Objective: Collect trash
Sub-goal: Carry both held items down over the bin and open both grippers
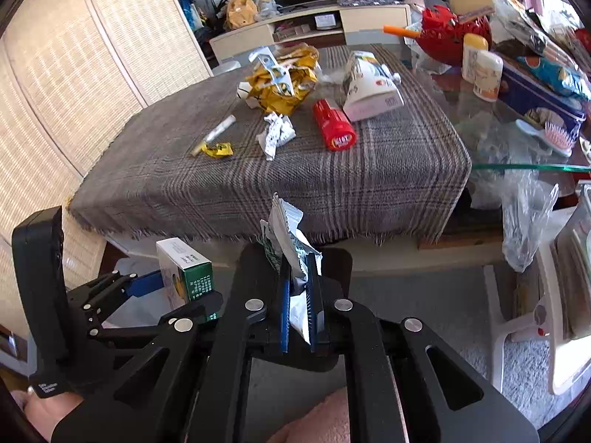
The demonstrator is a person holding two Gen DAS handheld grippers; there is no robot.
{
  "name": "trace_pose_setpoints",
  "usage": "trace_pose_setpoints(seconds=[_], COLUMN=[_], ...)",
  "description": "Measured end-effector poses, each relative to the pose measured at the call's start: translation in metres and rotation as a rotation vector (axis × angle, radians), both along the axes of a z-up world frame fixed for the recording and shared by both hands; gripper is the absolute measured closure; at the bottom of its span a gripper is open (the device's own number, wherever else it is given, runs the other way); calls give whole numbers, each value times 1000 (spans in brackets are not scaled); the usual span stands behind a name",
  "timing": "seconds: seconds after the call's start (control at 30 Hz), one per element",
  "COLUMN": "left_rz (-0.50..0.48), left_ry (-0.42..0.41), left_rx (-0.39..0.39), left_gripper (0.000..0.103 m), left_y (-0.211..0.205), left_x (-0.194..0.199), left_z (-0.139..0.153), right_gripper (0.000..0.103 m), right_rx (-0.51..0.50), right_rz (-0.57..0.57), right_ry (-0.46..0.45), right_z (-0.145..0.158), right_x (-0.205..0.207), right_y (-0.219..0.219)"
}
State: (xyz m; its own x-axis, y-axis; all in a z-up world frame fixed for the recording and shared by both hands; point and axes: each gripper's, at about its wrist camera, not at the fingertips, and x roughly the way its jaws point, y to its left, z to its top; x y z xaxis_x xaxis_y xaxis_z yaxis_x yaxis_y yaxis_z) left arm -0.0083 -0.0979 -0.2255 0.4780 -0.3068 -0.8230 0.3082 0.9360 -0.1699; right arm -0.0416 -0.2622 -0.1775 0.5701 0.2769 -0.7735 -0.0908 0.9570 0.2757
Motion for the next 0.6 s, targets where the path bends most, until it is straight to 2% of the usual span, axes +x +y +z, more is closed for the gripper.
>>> trace_pose_setpoints(seconds=[0.33,0.47,0.6], left_rz=[-4,-19,-6], left_ry=[151,198,186], left_rx=[0,-16,13], left_gripper=[39,39,38], left_y=[4,7,8], left_x=[25,33,41], left_z=[-86,-100,-104], right_gripper=[94,92,91], right_rx=[-27,-9,-9], right_rz=[20,11,2], right_ry=[185,221,245], right_z=[-81,-97,-108], right_x=[30,43,52], right_y=[24,32,36])
